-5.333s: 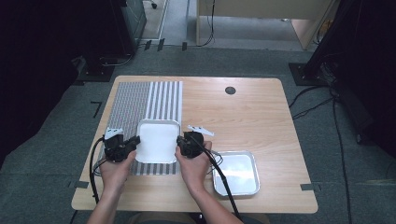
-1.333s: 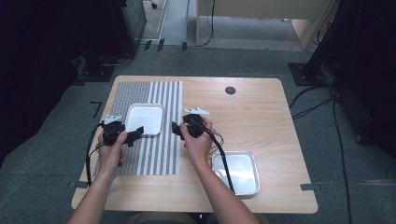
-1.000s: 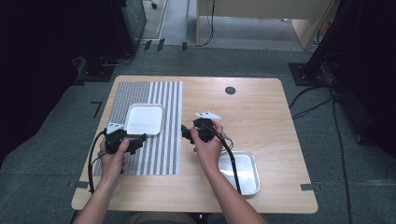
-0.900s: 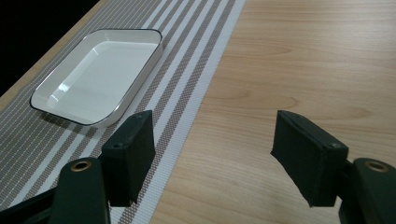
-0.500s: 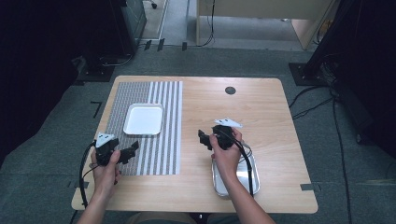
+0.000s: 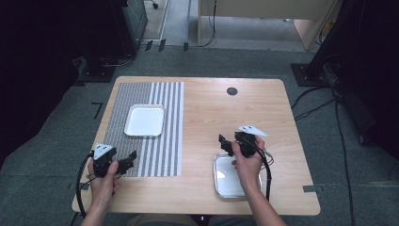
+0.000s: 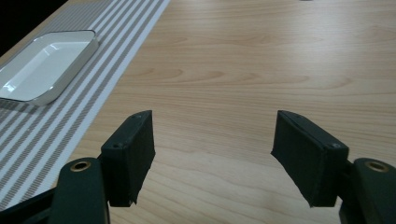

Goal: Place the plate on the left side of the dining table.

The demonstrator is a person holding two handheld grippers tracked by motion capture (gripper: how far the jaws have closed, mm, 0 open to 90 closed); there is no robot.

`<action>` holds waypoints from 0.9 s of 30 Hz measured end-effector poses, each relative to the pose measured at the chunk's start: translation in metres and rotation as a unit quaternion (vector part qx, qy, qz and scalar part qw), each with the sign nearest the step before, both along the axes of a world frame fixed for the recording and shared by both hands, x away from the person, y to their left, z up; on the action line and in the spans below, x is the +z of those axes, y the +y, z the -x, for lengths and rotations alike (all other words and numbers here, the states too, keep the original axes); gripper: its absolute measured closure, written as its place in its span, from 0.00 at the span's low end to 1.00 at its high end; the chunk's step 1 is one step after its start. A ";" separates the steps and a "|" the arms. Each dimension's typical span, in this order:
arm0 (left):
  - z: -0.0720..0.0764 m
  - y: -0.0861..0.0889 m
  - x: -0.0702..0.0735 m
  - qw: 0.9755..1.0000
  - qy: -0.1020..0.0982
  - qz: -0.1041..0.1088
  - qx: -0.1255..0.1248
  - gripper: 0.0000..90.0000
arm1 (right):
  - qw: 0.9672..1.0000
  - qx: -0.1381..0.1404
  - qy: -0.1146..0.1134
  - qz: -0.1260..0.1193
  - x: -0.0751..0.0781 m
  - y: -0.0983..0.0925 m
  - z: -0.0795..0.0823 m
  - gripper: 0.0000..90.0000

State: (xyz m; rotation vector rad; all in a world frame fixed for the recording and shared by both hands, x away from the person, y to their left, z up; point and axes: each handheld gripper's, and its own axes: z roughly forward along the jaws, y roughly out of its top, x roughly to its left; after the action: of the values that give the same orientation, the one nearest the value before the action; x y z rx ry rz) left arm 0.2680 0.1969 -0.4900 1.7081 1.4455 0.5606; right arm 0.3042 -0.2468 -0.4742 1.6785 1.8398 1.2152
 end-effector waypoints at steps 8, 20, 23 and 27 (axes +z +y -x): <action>0.009 0.010 -0.005 1.000 0.001 -0.009 0.011 0.15 | 1.000 -0.020 -0.003 0.007 -0.002 -0.033 0.013 0.33; 0.017 0.036 -0.008 0.999 0.006 -0.010 0.034 0.15 | 0.999 -0.051 -0.001 0.010 -0.011 -0.080 0.034 0.33; 0.020 0.045 -0.010 0.999 0.010 -0.012 0.042 0.15 | 0.998 -0.059 0.002 0.014 -0.014 -0.092 0.039 0.33; 0.023 0.053 -0.014 0.999 0.015 -0.017 0.048 0.15 | 0.997 -0.070 0.006 0.016 -0.019 -0.107 0.047 0.33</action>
State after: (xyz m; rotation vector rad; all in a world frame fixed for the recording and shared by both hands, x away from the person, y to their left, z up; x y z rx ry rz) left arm 0.2453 0.2500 -0.5036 1.6876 1.5548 0.6171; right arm 0.2569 -0.3541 -0.4929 1.7673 1.7071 1.1153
